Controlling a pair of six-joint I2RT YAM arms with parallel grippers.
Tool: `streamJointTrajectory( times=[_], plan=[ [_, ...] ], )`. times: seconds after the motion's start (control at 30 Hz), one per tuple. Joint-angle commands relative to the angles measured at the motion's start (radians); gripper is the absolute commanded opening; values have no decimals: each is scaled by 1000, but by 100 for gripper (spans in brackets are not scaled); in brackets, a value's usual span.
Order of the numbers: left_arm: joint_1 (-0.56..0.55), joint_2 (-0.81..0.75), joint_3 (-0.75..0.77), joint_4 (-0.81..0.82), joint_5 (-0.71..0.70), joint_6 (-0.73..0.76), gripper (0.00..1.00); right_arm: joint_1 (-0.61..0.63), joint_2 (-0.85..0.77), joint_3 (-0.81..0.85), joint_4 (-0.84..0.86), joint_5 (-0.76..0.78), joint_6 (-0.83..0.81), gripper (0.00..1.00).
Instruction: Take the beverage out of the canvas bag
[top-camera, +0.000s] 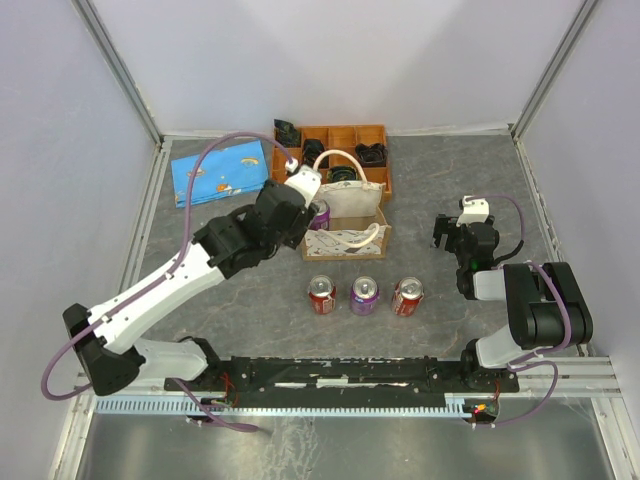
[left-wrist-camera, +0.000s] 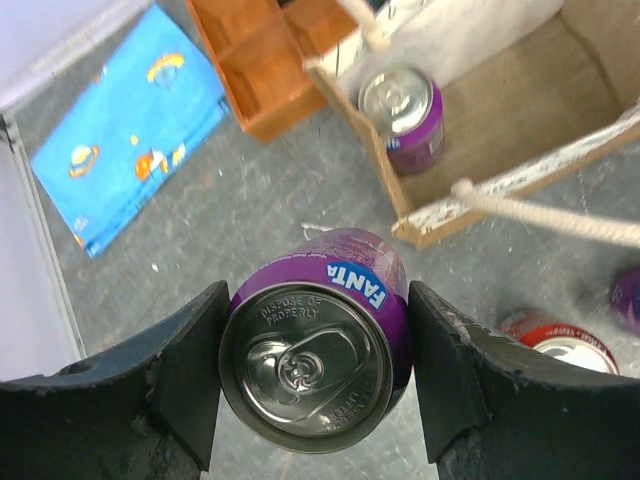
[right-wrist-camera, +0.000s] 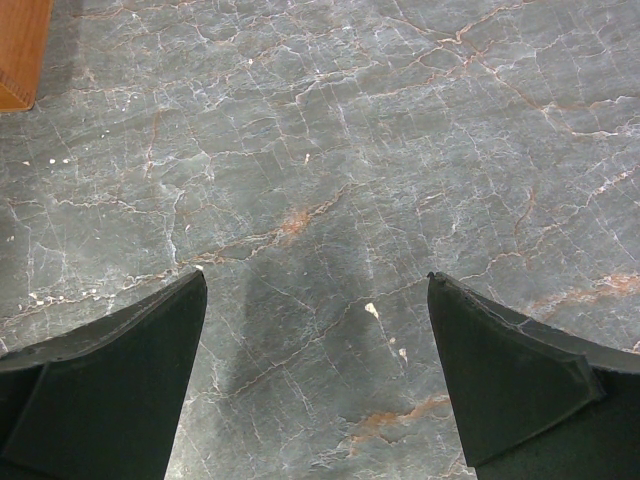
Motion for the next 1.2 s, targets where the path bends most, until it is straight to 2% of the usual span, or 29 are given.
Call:
streamJointTrajectory(
  times=[0.0,0.23,0.47,0.87,1.1,1.17],
  plan=[
    [-12,-87,-103,29,-90,-137,3,4,-4,28,20,6,-10,99],
    [-16,-144,-317,72,-28,-265,3,3,-3,29,20,6,-9,99],
    [-27,-200,-493,189,70,-351,3,3,-4,29,20,6,-10,99],
    [-55,-155,-575,223,146,-421,4,4,-3,29,20,6,-10,99],
    [-85,-122,-567,176,102,-477,19,4,-4,29,21,7,-10,99],
    [-99,-108,-560,157,83,-487,29,4,-4,29,21,6,-10,99]
  ],
)
